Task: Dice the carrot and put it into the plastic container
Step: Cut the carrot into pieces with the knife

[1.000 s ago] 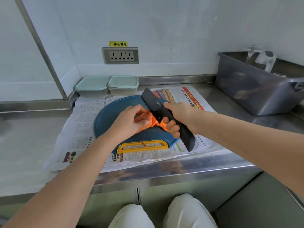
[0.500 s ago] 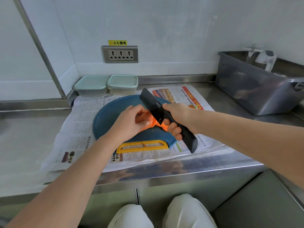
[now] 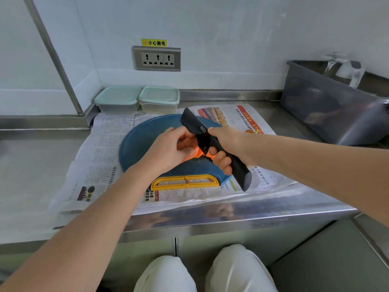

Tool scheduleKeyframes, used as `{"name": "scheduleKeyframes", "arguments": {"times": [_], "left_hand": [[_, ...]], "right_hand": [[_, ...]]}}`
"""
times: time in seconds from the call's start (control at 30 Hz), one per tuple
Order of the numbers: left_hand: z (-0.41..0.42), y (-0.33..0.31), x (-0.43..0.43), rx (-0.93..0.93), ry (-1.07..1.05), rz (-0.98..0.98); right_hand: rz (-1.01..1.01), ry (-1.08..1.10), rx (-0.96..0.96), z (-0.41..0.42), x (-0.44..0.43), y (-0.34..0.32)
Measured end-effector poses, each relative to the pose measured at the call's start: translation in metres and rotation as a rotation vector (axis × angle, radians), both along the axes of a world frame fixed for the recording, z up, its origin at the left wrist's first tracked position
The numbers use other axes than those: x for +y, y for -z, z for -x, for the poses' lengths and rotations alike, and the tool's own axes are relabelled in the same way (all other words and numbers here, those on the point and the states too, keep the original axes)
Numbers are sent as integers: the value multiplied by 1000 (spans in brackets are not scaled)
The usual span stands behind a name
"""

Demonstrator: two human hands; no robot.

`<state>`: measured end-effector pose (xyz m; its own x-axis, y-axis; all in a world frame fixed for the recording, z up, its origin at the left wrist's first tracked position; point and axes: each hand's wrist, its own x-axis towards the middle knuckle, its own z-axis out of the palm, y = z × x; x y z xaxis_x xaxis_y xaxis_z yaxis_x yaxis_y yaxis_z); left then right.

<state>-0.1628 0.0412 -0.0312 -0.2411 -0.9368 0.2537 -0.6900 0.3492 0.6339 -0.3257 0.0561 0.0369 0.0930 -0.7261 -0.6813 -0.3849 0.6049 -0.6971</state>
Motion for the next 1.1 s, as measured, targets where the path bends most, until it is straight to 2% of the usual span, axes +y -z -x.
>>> {"name": "scheduleKeyframes", "arguments": {"times": [0.23, 0.37, 0.6, 1.1], "left_hand": [[-2, 3, -2, 18, 1, -5], [-2, 9, -5, 36, 14, 11], [-9, 13, -11, 35, 3, 15], [-3, 4, 1, -3, -36, 22]], "right_hand": [[-3, 14, -6, -5, -6, 5], [-3, 86, 57, -18, 1, 31], [-16, 184, -33, -22, 1, 49], [51, 46, -133, 1, 6, 6]]}}
